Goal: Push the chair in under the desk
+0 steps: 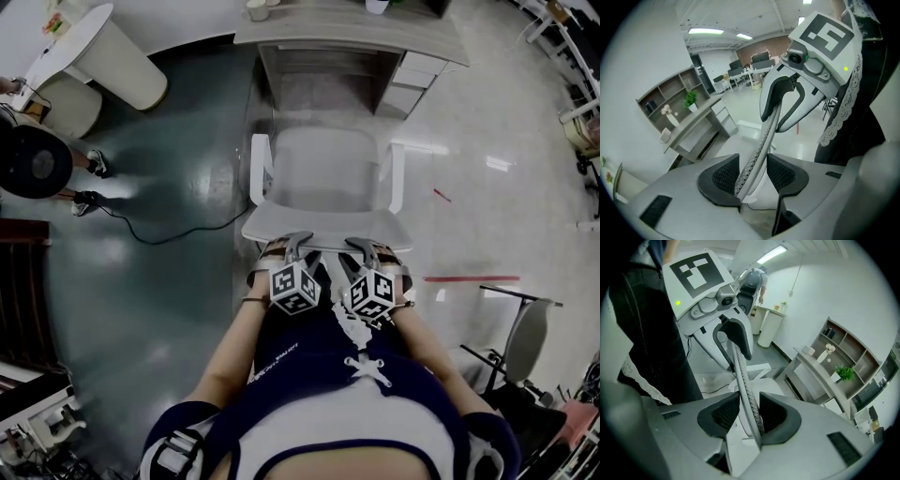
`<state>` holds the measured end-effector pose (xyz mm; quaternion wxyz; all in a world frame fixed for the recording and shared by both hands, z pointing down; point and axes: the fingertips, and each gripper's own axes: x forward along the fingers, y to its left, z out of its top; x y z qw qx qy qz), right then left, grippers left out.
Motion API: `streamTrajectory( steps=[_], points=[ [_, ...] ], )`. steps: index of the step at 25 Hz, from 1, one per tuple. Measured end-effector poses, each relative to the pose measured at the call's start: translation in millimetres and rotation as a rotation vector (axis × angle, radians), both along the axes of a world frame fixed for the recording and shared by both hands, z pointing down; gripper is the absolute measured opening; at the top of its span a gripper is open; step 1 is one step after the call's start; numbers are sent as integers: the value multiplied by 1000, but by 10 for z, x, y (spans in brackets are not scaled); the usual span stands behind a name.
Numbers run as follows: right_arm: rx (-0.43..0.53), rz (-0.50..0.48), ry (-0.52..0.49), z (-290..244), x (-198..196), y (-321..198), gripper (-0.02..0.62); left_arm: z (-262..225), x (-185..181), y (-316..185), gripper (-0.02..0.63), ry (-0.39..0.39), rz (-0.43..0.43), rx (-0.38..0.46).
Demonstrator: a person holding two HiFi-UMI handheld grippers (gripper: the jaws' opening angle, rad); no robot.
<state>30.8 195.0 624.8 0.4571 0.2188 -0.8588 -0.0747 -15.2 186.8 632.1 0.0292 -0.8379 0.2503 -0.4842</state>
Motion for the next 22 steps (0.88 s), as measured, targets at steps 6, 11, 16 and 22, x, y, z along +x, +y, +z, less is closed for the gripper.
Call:
streamTrajectory(
  steps=[6, 11, 16, 22],
  points=[
    [3, 14, 1, -1, -39, -150, 107, 6, -42, -156, 190, 9, -8, -22],
    [-4, 10, 0, 3, -57, -266, 107, -4, -59, -283, 190, 12, 1, -24],
    [-6, 17, 3, 8, -95, -364, 107, -7, -96, -382, 190, 18, 8, -29],
    [3, 21, 5, 6, -117, -474, 107, -18, -114, -493, 192, 30, 14, -29]
  ],
)
